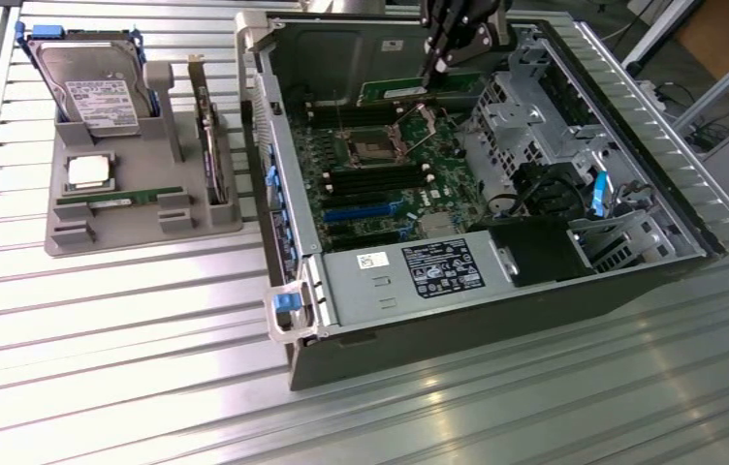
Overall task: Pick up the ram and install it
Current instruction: 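Pick up the ram and move it above insertion slot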
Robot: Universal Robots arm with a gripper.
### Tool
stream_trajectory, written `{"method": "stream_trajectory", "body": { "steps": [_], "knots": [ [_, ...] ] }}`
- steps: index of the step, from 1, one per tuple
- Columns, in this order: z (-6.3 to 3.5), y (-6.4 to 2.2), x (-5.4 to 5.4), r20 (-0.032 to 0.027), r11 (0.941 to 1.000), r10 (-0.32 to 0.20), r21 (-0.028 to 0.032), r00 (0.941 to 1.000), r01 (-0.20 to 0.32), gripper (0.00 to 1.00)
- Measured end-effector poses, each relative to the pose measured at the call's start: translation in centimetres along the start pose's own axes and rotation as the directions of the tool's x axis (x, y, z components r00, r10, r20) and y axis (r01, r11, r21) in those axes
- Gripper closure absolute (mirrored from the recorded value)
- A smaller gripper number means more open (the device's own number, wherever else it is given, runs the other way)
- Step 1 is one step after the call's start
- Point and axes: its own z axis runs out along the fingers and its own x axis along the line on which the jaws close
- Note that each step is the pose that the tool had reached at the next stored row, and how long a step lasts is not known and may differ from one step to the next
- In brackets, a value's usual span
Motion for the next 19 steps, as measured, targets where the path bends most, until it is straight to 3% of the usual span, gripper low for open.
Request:
{"method": "stream_trajectory", "body": {
  "steps": [4, 10, 19],
  "knots": [
    [-0.04, -0.99, 0.1, 0.0001, 1.0, 0.0, 0.0, 1.0, 0.0, 0.87],
    [-0.07, -1.82, 0.2, 0.0, 1.0, 0.0, 0.0, 1.0, 0.0, 0.87],
    [-0.09, -2.11, 0.2, 0.0, 1.0, 0.0, 0.0, 1.0, 0.0, 0.87]
  ]
}}
